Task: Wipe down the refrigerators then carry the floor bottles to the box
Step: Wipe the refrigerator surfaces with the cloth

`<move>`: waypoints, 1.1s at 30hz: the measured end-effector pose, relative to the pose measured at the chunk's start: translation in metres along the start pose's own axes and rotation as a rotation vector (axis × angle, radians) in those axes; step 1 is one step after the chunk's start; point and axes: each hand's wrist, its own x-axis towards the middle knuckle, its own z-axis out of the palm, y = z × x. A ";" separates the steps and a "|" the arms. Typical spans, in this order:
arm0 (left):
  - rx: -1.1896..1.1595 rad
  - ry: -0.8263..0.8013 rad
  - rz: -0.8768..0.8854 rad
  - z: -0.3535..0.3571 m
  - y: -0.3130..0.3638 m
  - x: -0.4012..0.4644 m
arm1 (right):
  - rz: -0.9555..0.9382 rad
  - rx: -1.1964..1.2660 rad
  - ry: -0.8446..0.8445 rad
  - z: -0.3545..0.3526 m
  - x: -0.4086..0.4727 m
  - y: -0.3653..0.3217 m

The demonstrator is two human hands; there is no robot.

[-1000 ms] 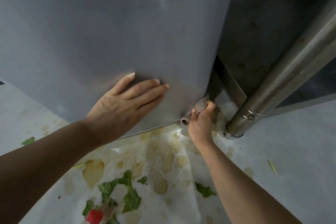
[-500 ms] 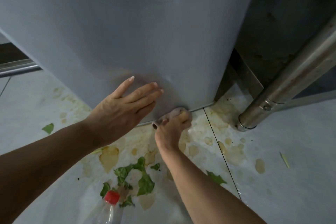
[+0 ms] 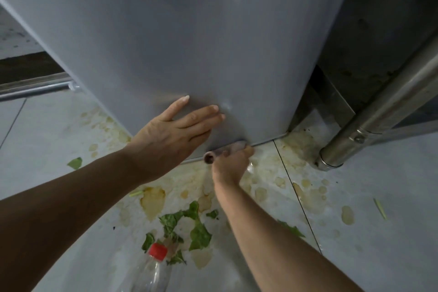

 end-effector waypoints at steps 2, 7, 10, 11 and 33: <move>-0.027 0.008 0.023 -0.006 -0.004 -0.001 | 0.028 -0.024 -0.141 0.009 -0.020 0.007; -0.082 0.009 0.027 -0.019 -0.008 -0.003 | 0.054 -0.170 -0.491 -0.003 -0.036 0.015; -0.095 0.016 0.003 -0.025 -0.005 0.002 | -0.022 -0.171 -0.377 -0.034 -0.020 0.011; -0.091 0.022 0.000 -0.026 -0.003 0.006 | -0.053 -0.151 -0.311 -0.048 -0.012 0.009; 0.145 0.207 -0.094 -0.032 -0.008 0.092 | -0.226 -0.250 -0.199 -0.099 0.114 -0.033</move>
